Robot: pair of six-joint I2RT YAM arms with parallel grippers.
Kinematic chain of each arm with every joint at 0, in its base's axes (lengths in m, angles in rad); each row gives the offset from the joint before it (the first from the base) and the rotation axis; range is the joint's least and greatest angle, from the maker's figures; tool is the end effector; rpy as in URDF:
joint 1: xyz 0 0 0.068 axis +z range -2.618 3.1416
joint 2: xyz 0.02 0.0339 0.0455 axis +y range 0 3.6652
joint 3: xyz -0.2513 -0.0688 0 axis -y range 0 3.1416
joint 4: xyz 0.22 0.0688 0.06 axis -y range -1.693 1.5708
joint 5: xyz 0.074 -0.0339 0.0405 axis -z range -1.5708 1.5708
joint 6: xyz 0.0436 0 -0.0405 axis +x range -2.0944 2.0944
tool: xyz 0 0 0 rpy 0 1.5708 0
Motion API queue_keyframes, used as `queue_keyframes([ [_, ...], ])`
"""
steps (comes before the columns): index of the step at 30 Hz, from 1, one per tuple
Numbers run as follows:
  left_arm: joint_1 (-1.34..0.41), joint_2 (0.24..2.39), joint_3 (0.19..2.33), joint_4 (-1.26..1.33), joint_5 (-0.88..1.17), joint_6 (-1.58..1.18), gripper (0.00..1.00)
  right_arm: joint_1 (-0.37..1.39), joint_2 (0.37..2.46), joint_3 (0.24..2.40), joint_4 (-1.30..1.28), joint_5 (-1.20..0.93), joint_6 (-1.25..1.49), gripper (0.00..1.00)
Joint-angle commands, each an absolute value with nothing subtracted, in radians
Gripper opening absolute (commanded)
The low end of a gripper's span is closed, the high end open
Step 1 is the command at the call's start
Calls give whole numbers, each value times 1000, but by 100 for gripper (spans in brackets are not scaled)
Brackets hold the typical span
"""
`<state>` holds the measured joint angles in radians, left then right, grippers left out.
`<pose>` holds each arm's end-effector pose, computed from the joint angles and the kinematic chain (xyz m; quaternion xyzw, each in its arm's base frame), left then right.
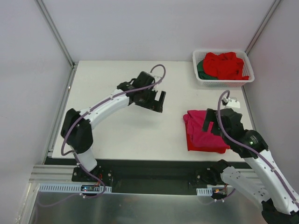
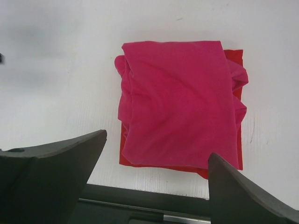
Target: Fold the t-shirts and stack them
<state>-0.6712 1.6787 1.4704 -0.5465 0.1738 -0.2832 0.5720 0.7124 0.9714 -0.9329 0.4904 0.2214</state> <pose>0.2771 -0.2297 0.2964 0.2101 0.8907 -0.2523 0.3145 0.1078 0.0450 0.3219 -0.0488 0.8791 -0.0393 0.4725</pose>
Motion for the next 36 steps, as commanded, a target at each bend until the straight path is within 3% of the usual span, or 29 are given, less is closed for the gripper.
queue_keyframes([
  [1,-779,1810,1560,-583,190,-230,99,578,638,1012,-962,485,198,96],
  [4,-810,1896,1594,-655,245,-183,99,577,630,1051,-965,488,146,96],
  [12,-980,2057,1862,-997,58,168,99,577,643,1055,-899,451,86,96],
  [19,-1031,2108,1931,-1057,5,539,100,578,670,1022,-877,413,77,96],
  [29,-1072,2279,1942,-1054,-43,638,99,578,695,1017,-854,391,63,96],
  [36,-1115,2373,2075,-1052,-57,676,99,577,701,1003,-851,382,63,96],
])
